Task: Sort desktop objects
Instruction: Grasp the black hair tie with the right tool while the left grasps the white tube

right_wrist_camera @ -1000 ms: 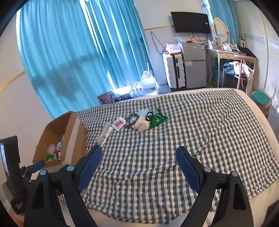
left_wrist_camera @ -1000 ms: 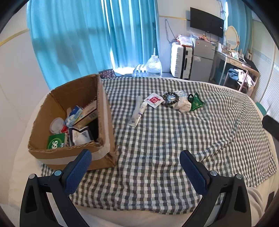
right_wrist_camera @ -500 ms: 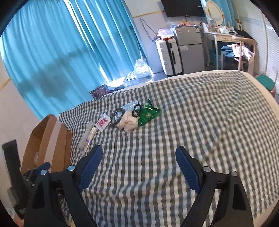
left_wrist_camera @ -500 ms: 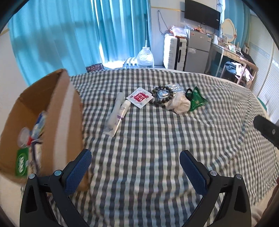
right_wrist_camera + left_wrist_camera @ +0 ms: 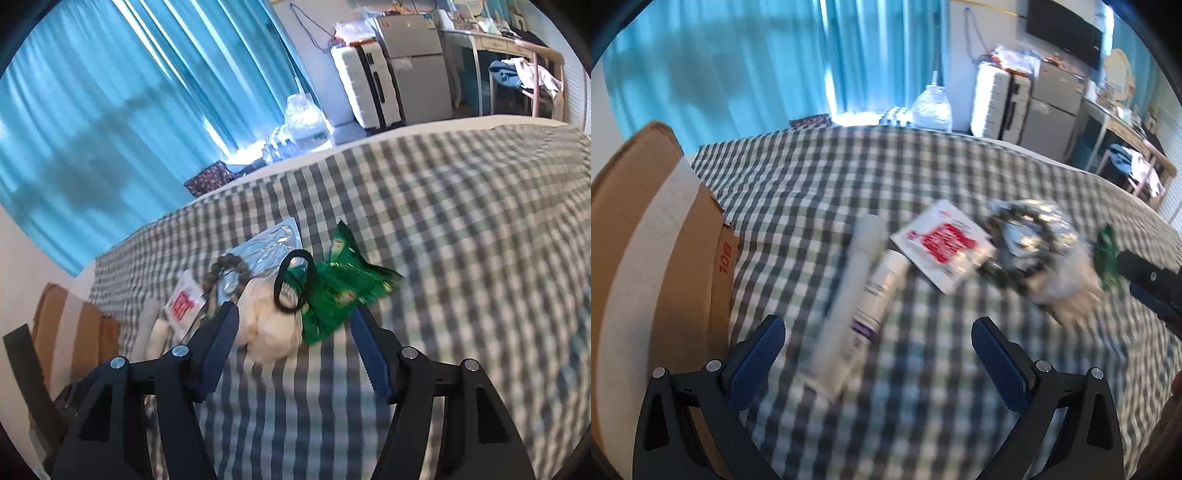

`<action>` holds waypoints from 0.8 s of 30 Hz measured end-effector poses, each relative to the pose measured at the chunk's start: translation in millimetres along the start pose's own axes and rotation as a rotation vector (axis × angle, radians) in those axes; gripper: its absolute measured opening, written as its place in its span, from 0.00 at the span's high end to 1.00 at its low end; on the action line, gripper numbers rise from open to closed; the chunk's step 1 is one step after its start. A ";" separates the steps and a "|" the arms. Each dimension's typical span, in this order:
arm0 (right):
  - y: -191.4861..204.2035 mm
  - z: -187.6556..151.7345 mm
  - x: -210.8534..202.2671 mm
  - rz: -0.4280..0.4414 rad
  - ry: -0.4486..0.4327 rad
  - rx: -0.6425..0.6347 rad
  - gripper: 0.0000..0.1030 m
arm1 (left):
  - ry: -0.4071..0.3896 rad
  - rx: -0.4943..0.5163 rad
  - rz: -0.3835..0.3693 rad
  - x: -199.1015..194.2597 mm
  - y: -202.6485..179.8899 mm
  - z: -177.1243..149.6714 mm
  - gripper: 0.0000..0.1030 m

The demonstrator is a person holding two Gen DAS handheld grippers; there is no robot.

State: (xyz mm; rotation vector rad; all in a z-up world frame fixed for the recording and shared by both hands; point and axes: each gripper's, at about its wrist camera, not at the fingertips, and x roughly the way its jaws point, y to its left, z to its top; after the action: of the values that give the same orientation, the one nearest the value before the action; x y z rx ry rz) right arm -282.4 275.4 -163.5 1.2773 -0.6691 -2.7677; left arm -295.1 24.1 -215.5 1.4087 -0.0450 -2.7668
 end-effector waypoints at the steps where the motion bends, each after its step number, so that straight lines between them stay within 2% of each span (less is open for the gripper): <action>1: 0.5 1.6 8.2 0.000 0.004 0.002 0.39 | 0.002 -0.008 0.005 3.9 2.2 1.6 0.00; 4: -0.6 4.8 26.1 0.001 0.014 0.021 0.50 | 0.019 -0.036 0.012 21.8 15.4 6.3 0.00; 6: 0.3 5.4 31.1 -0.018 0.010 0.006 0.66 | 0.021 -0.034 -0.017 27.4 18.2 6.7 0.00; 7: 0.7 4.3 29.5 -0.027 0.002 -0.008 0.81 | 0.019 -0.034 -0.030 28.8 18.4 6.4 0.00; 8: 0.5 3.3 28.0 -0.023 0.003 -0.010 0.89 | 0.019 -0.033 -0.044 30.4 18.4 5.6 0.01; 9: -0.3 4.0 28.7 -0.016 0.004 -0.008 0.92 | 0.020 -0.033 -0.051 31.3 18.8 4.7 0.11; 10: -1.2 2.4 23.1 -0.017 -0.012 -0.008 0.93 | 0.025 -0.028 -0.057 31.8 18.8 4.4 0.32; 12: -0.4 2.8 17.2 -0.025 -0.016 -0.022 0.93 | 0.063 0.005 -0.082 35.6 16.4 3.2 0.65; 17: 0.5 -2.5 -6.0 -0.028 -0.024 -0.032 0.93 | 0.057 0.040 -0.109 17.9 12.8 0.3 0.76; 19: -0.2 -7.8 -14.4 -0.026 -0.016 -0.030 0.93 | 0.046 0.041 -0.116 7.5 14.0 -0.1 0.89; 24: 1.8 -22.0 -35.5 -0.002 0.004 -0.033 0.93 | 0.047 0.039 -0.146 -18.3 17.9 -6.6 0.89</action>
State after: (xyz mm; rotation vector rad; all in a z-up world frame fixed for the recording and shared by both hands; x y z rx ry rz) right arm -243.0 272.5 -149.8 1.2783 -0.6190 -2.7647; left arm -278.7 7.0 -203.8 1.5459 0.0060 -2.8608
